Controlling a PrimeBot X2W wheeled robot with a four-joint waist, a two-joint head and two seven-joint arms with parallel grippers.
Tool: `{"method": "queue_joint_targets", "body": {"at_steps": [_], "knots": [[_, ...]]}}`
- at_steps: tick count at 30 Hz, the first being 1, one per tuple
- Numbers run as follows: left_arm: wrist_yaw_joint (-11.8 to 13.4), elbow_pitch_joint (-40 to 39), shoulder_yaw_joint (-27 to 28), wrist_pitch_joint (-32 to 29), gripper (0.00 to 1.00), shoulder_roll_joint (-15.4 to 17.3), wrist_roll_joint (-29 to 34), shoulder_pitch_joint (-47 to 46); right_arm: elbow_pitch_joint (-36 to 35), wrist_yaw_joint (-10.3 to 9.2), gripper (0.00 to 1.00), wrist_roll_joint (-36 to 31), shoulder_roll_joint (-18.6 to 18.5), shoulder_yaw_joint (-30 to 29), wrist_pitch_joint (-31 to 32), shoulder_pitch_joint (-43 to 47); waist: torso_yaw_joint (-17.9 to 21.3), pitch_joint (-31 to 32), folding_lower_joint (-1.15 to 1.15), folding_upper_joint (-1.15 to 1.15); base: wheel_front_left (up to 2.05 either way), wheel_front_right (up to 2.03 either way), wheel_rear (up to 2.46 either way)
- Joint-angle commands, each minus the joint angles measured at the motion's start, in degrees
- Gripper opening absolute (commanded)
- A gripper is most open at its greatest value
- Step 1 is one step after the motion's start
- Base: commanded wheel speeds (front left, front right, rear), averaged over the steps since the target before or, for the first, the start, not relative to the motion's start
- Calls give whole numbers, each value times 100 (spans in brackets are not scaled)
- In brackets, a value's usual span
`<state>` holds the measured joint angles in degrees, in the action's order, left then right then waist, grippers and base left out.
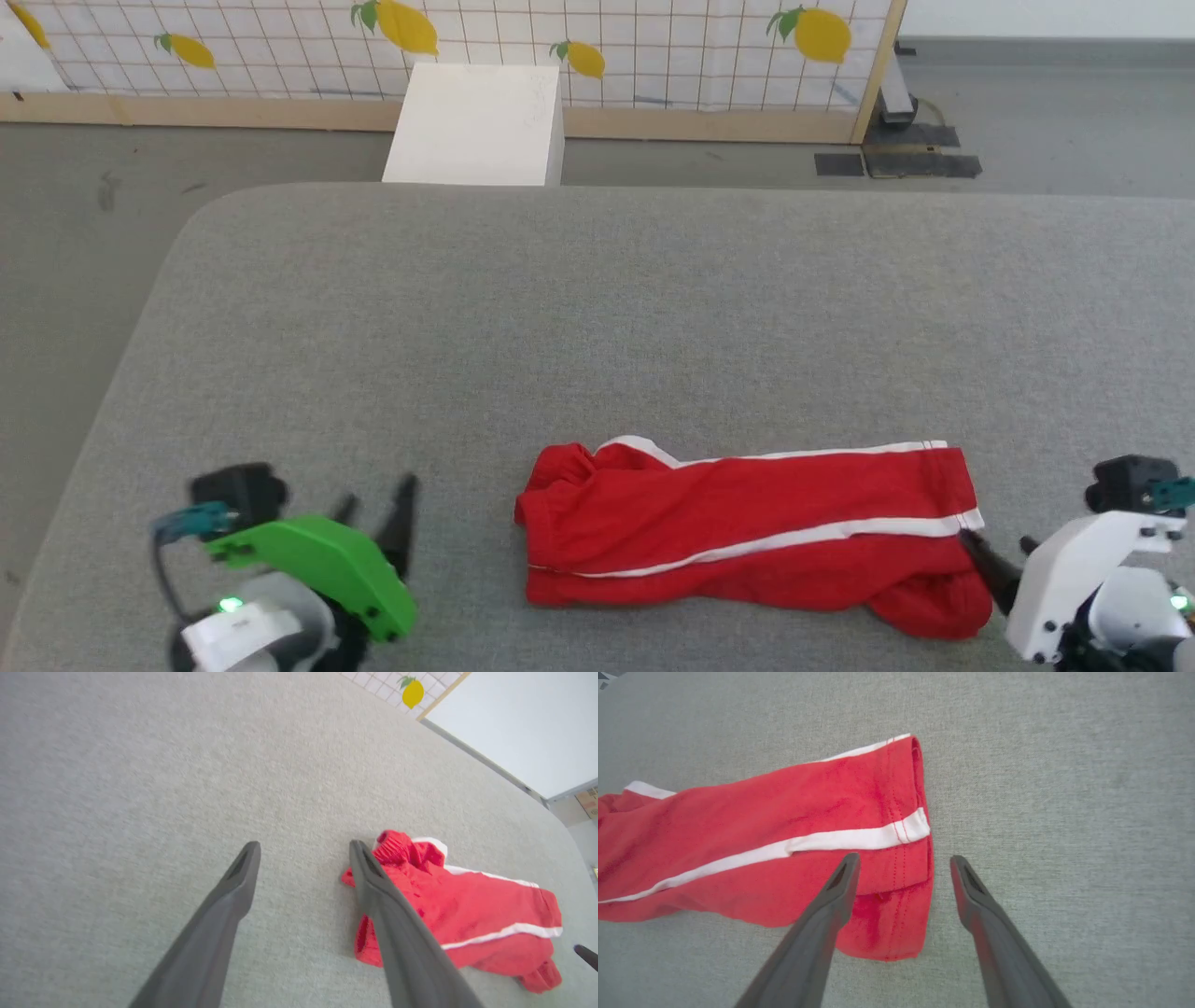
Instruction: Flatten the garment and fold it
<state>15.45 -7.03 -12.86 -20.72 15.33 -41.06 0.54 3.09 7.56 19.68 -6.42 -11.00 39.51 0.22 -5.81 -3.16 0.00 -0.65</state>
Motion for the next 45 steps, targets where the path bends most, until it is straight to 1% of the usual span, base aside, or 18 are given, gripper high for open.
{"method": "queue_joint_targets", "body": {"at_steps": [1,3,4,7,8,12,16,25,29,30,31,32,33,36,40,41,42,45], "knots": [[-42,-40,78,306,100,72,174,-25,-52,-8,100,29,-49,-50,37,-79,8,-37,0,65,0,0,0],[-172,-33,147,878,100,165,461,-71,-41,-8,100,71,-120,-99,89,-195,10,-94,0,65,0,0,0],[-289,-3,153,1218,100,203,601,-92,-21,-8,100,86,-169,-90,132,-261,8,-133,0,65,0,0,0],[-535,146,159,2088,100,230,911,-116,82,-8,100,211,-372,97,258,-434,-4,-228,0,65,0,0,0],[-601,203,167,2393,100,210,990,-132,141,-8,100,221,-493,191,304,-488,-23,-269,0,65,0,0,0],[-739,438,148,3086,100,93,1128,-187,430,-8,100,356,-737,362,460,-706,-100,-416,0,65,0,0,0],[-768,615,165,3338,100,9,1198,-248,728,-8,100,423,-866,615,539,-907,-164,-550,0,65,0,0,0],[-844,792,261,3526,100,-153,1267,-285,1315,-8,100,700,-754,1436,444,-1236,-224,-647,0,65,0,0,0],[-863,832,284,3547,100,-234,1288,-297,1516,-8,100,754,-768,1692,367,-1322,-245,-638,0,65,0,0,0],[-869,837,285,3550,100,-250,1295,-298,1570,-8,86,771,-774,1709,375,-1335,-251,-636,0,65,0,0,0],[-875,835,286,3554,100,-266,1311,-301,1619,-8,37,783,-787,1725,368,-1354,-259,-635,0,65,0,0,0],[-881,835,289,3556,100,-277,1320,-302,1652,-8,16,790,-804,1731,356,-1367,-263,-634,0,65,0,0,0],[-888,835,293,3558,100,-282,1339,-303,1691,-8,0,787,-840,1719,343,-1382,-267,-631,0,65,0,0,0],[-903,813,289,3563,100,-293,1394,-288,1758,-8,0,764,-964,1639,314,-1414,-271,-619,0,65,0,0,0],[-914,806,313,3566,100,-299,1437,-266,1824,-8,0,704,-1233,1401,301,-1449,-268,-604,0,65,0,0,0],[-933,813,326,3567,100,-305,1438,-267,1855,-8,0,607,-1413,1207,305,-1464,-270,-601,0,65,0,0,0],[-939,810,334,3568,100,-311,1441,-265,1872,-8,0,532,-1508,1090,312,-1469,-266,-598,0,65,0,0,0],[-949,806,356,3569,100,-333,1439,-256,1924,-8,0,285,-1676,710,382,-1481,-247,-605,0,65,0,0,0]]}}
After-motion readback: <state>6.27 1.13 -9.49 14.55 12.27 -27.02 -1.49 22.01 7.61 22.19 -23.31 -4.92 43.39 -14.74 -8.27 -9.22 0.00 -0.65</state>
